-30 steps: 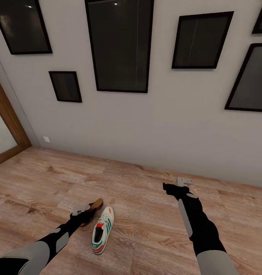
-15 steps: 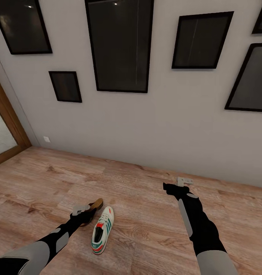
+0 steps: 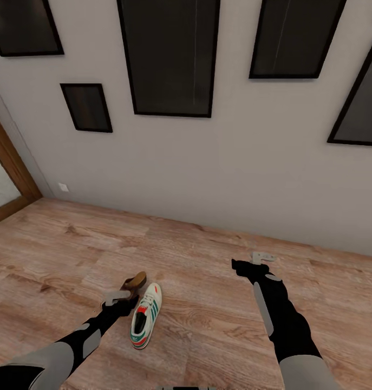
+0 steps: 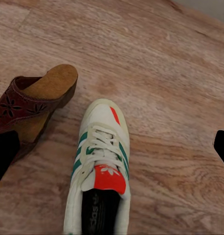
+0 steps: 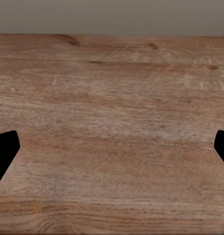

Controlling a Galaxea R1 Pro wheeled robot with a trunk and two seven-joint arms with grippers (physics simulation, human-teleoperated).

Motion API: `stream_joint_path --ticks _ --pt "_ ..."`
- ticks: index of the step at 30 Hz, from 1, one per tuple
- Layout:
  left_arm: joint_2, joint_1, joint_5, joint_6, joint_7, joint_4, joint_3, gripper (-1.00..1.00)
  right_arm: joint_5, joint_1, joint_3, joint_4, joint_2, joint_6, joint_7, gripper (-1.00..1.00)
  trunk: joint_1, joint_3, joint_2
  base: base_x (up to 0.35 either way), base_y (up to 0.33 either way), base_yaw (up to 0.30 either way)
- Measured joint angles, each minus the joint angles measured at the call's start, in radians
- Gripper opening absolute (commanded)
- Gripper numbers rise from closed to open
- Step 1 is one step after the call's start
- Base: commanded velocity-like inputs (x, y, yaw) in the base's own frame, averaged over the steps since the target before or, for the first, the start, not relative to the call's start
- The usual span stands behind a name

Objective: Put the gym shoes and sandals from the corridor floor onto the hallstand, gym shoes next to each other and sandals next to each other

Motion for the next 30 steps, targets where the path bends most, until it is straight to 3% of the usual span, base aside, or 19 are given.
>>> stream_joint_path --ticks 2,3,6,8,10,12,17,25,30 --pt "-0.02 0.0 -0.016 0.0 0.035 -0.001 -0.001 1.0 0.0 0.0 0.0 0.0 0.0 0.0 0.0 1.0 0.001 -0.011 0.0 0.0 0.0 0.0" --pt "-0.039 0.0 -0.043 0.0 0.091 -0.008 -0.007 1.0 0.0 0.0 0.0 0.0 0.0 0.0 0.0 1.0 0.001 -0.016 -0.001 0.0 0.0 0.0" --pt "-0.073 0.0 -0.095 0.0 0.183 -0.03 -0.018 1.0 0.0 0.0 0.0 0.0 0.0 0.0 0.0 1.0 0.003 -0.03 -0.001 0.0 0.0 0.0" --pt "-0.104 0.0 -0.148 0.001 0.257 -0.06 -0.027 1.0 0.0 0.0 0.0 0.0 0.0 0.0 0.0 1.0 0.004 -0.038 -0.002 0.0 0.0 0.0" --pt "-0.125 0.0 -0.191 0.002 0.292 -0.084 -0.029 1.0 0.0 0.0 0.0 -0.001 0.0 0.0 0.0 1.0 0.004 -0.046 -0.002 0.0 0.0 0.0" --pt "-0.132 0.0 -0.208 0.002 0.304 -0.093 -0.029 1.0 0.0 0.0 0.0 -0.001 0.0 0.0 0.0 1.0 0.005 -0.054 -0.003 0.0 0.0 0.0" --pt "-0.134 0.0 -0.221 0.002 0.314 -0.099 -0.027 1.0 0.0 0.0 -0.001 -0.001 0.0 0.0 0.0 1.0 0.008 -0.077 -0.004 0.0 0.0 0.0" --pt "-0.107 0.0 -0.226 -0.001 0.314 -0.097 -0.028 1.0 0.0 0.0 0.0 -0.001 0.0 0.0 0.0 1.0 0.011 -0.12 -0.006 0.0 0.0 0.0" --pt "-0.089 0.0 -0.227 -0.008 0.312 -0.097 -0.028 1.0 0.0 0.0 0.0 -0.001 0.0 0.0 0.0 1.0 0.011 -0.123 -0.006 0.0 0.0 0.0"
